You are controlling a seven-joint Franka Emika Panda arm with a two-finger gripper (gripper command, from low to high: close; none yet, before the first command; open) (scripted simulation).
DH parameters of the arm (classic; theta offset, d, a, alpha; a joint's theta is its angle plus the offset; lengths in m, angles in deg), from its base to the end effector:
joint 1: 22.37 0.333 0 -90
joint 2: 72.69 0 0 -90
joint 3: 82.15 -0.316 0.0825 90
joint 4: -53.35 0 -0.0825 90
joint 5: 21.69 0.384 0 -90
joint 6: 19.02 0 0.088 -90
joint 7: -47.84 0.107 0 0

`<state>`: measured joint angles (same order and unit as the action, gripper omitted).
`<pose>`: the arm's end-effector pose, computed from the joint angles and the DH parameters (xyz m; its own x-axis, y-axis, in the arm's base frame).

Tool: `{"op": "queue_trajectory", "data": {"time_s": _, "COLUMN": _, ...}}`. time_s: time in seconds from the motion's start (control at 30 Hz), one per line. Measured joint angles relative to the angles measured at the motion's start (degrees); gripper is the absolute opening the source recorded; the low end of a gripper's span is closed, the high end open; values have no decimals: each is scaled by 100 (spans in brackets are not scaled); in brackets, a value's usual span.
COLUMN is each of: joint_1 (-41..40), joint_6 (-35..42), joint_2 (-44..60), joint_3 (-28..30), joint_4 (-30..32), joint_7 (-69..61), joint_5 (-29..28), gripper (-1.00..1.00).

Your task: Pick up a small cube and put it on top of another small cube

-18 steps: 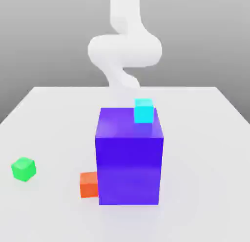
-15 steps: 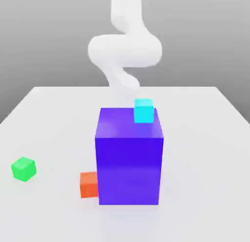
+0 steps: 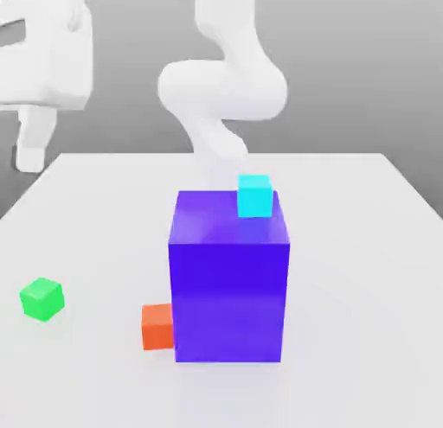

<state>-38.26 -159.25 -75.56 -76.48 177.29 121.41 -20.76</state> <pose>0.5172 -0.2049 0.4529 -0.1127 -0.9908 0.0746 -0.9438 0.0833 -0.3198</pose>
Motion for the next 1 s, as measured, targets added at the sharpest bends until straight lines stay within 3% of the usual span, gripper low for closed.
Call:
{"op": "queue_trajectory", "data": {"time_s": 0.47, "joint_1": -860, "joint_6": -543, "joint_2": 2954, "joint_3": 507, "joint_4": -543, "joint_7": 1385, "joint_5": 776, "gripper": 0}}
{"op": "queue_trajectory", "data": {"time_s": 0.6, "joint_1": -1043, "joint_6": -1059, "joint_2": 3785, "joint_3": 369, "joint_4": -737, "joint_7": 1347, "joint_5": 1009, "gripper": 0}}
{"op": "queue_trajectory", "data": {"time_s": 0.63, "joint_1": -1070, "joint_6": -1154, "joint_2": 3915, "joint_3": 337, "joint_4": -768, "joint_7": 1330, "joint_5": 1039, "gripper": -100}}
{"op": "queue_trajectory", "data": {"time_s": 0.83, "joint_1": -1086, "joint_6": -1210, "joint_2": 3981, "joint_3": 319, "joint_4": -784, "joint_7": 1324, "joint_5": 1053, "gripper": -100}}
{"op": "queue_trajectory", "data": {"time_s": 1.0, "joint_1": -965, "joint_6": -666, "joint_2": 3218, "joint_3": 499, "joint_4": -566, "joint_7": 1455, "joint_5": 873, "gripper": -100}}
